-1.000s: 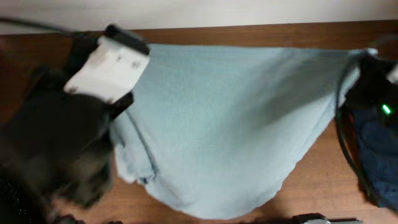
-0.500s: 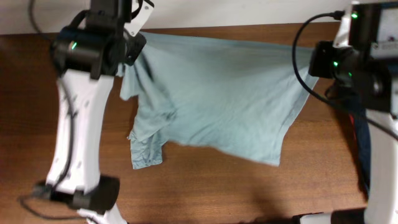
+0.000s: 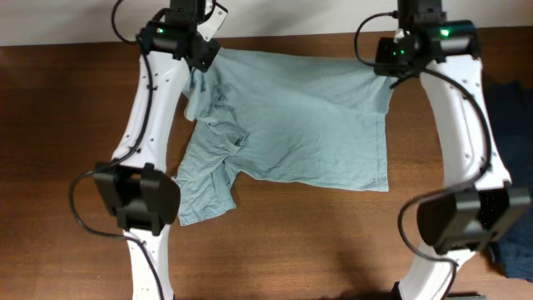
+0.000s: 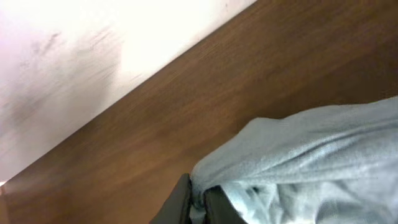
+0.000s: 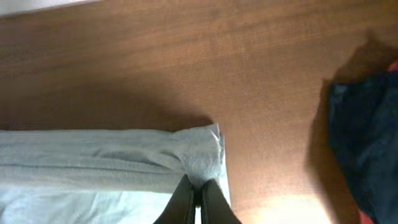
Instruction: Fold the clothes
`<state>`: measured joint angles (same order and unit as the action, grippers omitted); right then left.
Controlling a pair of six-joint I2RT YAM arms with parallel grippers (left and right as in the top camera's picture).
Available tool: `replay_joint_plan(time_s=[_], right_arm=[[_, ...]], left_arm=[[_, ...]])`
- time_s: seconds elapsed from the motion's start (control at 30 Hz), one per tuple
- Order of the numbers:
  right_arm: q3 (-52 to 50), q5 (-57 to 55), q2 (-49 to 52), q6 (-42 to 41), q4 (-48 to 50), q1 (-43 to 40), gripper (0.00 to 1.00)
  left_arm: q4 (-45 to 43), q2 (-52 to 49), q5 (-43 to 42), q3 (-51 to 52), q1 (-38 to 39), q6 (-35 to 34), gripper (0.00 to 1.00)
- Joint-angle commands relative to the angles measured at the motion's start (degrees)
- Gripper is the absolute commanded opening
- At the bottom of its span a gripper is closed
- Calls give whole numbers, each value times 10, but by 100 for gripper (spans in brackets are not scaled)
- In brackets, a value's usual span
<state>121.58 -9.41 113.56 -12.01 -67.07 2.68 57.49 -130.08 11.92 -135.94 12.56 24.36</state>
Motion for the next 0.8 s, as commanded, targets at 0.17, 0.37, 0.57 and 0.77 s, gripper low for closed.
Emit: replay_joint_plan(time_s=[0.17, 0.37, 0.57, 0.77], right_arm=[[2, -18, 30, -3, 85, -36, 4], [2, -18, 45, -3, 108, -50, 4], [1, -18, 55, 13, 105, -51, 4], [1, -18, 59, 13, 103, -58, 4]], left_arm=[[-53, -54, -6, -1, -5, -3, 18], [-81, -63, -6, -1, -5, -6, 22], [-80, -63, -6, -1, -5, -5, 27], [-37, -67, -49, -1, -7, -6, 37]])
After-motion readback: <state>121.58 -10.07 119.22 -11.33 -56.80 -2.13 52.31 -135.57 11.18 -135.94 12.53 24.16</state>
